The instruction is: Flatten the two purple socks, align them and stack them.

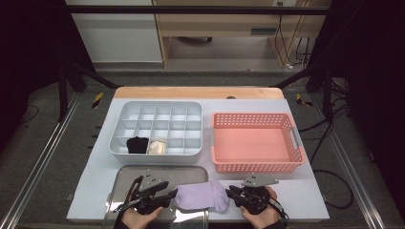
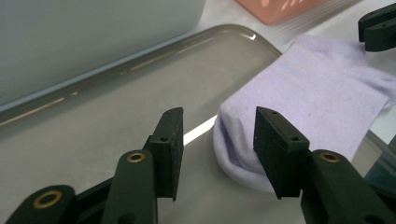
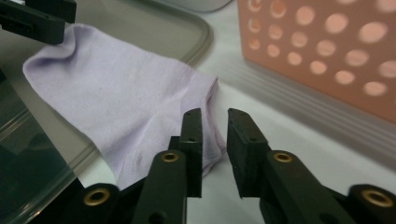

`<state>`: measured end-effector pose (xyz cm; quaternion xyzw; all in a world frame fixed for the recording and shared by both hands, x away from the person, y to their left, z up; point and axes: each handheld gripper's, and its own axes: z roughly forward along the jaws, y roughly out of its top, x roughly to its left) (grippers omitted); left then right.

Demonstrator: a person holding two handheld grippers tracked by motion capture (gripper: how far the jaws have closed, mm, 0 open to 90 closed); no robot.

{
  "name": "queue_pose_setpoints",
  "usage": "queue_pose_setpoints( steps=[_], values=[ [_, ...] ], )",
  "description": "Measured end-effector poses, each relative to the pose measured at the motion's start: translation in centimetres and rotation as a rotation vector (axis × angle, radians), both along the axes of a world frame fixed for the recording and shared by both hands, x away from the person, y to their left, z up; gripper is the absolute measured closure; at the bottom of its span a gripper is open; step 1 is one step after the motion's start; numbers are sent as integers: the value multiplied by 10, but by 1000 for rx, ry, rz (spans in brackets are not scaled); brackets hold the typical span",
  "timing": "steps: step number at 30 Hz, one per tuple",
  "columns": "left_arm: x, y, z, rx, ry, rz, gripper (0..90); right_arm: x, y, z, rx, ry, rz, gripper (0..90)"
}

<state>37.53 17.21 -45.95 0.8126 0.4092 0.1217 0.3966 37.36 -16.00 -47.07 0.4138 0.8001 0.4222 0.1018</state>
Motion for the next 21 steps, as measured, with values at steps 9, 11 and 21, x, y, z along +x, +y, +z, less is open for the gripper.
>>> queue_pose_setpoints(
  steps=[9,11,21],
  values=[
    [-3,0,-10,42,21,-15,526,4,6,1,-16,-16,18,897],
    [-3,-1,-11,48,22,-17,526,4,5,3,-18,-41,9,898],
    [-4,1,-11,32,32,-21,527,7,4,-5,-15,-23,-6,734]
  ],
)
